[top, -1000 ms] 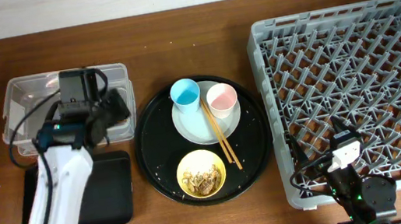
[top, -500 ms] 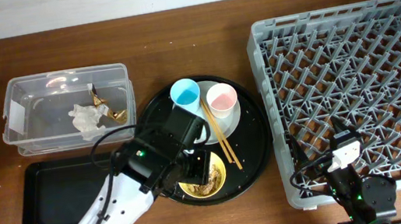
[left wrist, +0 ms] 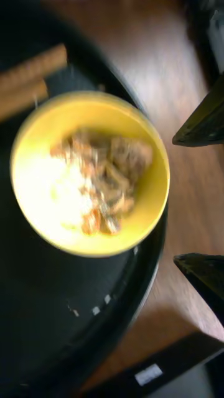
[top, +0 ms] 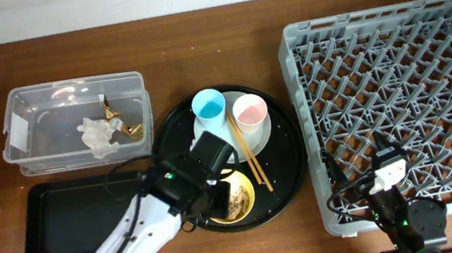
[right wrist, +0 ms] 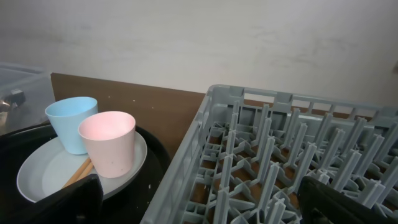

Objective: Sort waste into correct bins and load items into the dishwasher rack
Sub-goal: 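Grasp the yellow bowl rim with the left gripper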

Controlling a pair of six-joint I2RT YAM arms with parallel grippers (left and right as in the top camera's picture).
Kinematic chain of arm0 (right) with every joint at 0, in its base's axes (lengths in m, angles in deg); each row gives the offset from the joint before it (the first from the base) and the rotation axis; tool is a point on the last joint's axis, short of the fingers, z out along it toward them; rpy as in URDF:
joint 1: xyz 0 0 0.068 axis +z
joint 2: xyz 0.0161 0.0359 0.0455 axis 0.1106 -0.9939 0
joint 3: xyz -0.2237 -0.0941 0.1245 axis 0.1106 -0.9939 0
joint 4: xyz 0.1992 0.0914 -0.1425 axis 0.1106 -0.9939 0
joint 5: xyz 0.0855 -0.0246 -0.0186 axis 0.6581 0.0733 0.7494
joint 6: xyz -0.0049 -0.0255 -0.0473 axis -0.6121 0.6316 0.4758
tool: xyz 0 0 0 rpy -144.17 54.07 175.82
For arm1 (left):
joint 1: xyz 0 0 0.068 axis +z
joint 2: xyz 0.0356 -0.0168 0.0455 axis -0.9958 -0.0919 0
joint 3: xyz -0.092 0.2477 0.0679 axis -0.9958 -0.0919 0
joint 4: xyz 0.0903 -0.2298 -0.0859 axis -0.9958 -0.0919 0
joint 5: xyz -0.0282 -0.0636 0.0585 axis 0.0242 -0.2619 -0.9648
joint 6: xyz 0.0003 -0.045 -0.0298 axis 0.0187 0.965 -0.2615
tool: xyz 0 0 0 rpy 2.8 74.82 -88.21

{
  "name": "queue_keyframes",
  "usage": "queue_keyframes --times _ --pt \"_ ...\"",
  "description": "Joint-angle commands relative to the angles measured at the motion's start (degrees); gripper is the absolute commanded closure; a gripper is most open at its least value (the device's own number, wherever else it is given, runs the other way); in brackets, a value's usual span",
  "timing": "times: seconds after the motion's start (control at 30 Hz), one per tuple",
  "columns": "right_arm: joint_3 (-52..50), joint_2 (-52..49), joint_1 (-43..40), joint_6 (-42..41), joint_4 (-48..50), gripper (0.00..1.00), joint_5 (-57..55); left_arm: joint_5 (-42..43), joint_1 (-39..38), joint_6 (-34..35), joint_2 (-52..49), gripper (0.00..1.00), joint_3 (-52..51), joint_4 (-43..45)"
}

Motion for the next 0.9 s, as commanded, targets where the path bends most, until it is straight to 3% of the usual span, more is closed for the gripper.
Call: queue_keyframes --times 0.0,0.3,0.4,0.5,0.6,0.87 --pt "-0.31 0.37 -0.37 -0.48 -0.24 0.02 -0.26 -7.21 -0.15 4.28 -1.07 0.46 -4.44 3.54" --pt "-0.31 0.37 -0.37 -0.48 -0.24 0.02 -0.26 -7.23 -0.04 6.01 -1.07 0.46 -17.55 20.31" --pt "-0.31 0.37 -0.37 -0.48 -0.24 0.02 -0.26 -9.25 -0.04 6.01 -1.09 0.56 -18.38 20.52" --pt "-0.31 0.37 -0.37 -0.48 -0.24 0.02 -0.26 -10.97 -0.04 6.01 -1.09 0.74 -18.58 20.72" --pt "-0.31 0.37 -0.37 -0.48 -0.24 0.02 -0.26 -12.81 1.36 6.01 -1.09 0.83 -18.58 22.97" --pt "-0.31 0.37 -0.37 -0.48 -0.24 0.02 -0.26 -14.49 10.88 5.97 -1.07 0.85 -18.56 23.50"
